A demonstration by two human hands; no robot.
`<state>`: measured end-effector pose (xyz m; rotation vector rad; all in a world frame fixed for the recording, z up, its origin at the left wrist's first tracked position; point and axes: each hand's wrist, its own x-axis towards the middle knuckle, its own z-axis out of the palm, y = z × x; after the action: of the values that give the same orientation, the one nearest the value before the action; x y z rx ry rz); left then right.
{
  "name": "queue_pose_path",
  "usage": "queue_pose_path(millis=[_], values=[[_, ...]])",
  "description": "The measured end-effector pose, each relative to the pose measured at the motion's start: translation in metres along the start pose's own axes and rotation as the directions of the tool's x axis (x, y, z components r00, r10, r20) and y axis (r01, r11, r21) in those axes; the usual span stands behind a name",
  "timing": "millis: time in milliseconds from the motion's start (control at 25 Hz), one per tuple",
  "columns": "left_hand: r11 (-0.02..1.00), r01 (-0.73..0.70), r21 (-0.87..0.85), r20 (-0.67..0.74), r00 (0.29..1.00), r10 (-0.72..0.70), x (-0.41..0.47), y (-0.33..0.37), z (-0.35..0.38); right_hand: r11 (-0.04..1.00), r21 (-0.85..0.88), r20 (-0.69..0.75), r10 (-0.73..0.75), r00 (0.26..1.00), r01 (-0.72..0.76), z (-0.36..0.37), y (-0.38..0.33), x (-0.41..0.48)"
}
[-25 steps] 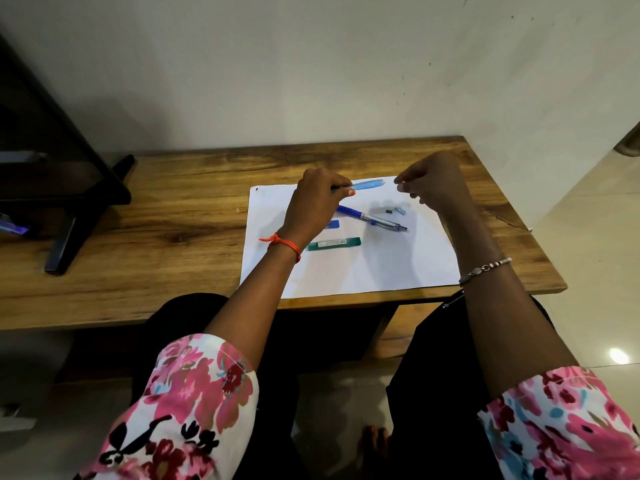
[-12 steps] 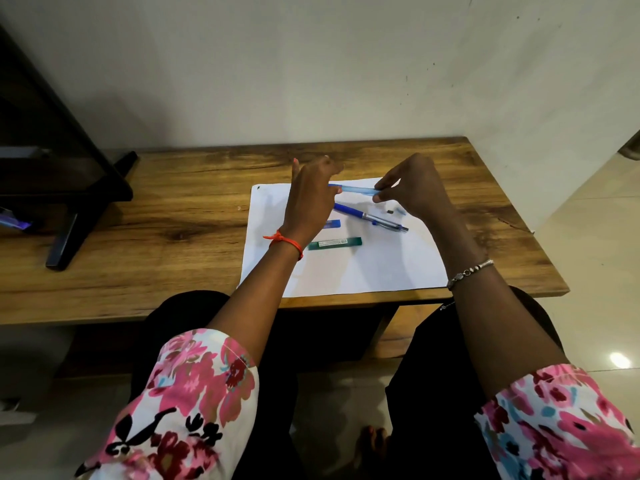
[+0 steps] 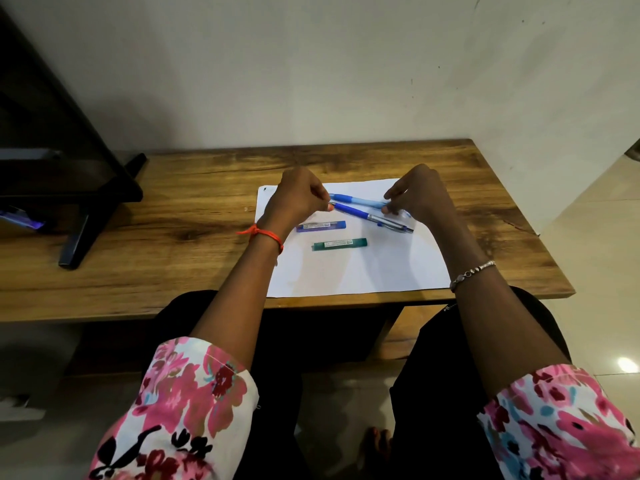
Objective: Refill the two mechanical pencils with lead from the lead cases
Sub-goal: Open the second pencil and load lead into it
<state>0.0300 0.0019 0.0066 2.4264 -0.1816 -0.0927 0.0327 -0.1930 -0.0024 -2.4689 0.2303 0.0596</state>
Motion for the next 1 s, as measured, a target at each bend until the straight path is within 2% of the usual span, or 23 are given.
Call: queue_pose_path(millis=[120,280,400,560,800,1000], values=[[0.987,-0.023,0.157,0.180,0.984,-0.006,-0.008,0.000,-0.004,0.994,0.092,-0.039,-0.049,0.998,0.052,-0.006,-0.002,-0.005],[0.962,-0.060,0.265,0.211,0.977,0.003,-0.009,-0.001,0.007,0.967,0.192,-0.032,-0.163,0.986,0.166,-0.007,-0.008,-0.014],[0.979,-0.067,0.191,0.154,0.987,0.038,-0.007,0.002,0.008,0.959,0.192,0.040,-0.220,0.975,0.208,-0.004,-0.012,-0.015],[0.997,-0.079,0.020,0.015,0.997,0.079,-0.008,0.011,0.004,0.955,0.221,0.095,-0.224,0.970,0.199,-0.002,-0.013,-0.012],[0.990,-0.108,-0.089,0.011,0.994,0.110,-0.013,0.019,0.005,0.912,0.384,0.103,-0.198,0.975,0.145,-0.008,-0.016,-0.016],[0.984,-0.118,-0.131,-0.046,0.993,0.113,-0.012,0.023,0.005,0.839,0.544,0.138,-0.109,0.984,0.017,-0.010,-0.013,-0.014]])
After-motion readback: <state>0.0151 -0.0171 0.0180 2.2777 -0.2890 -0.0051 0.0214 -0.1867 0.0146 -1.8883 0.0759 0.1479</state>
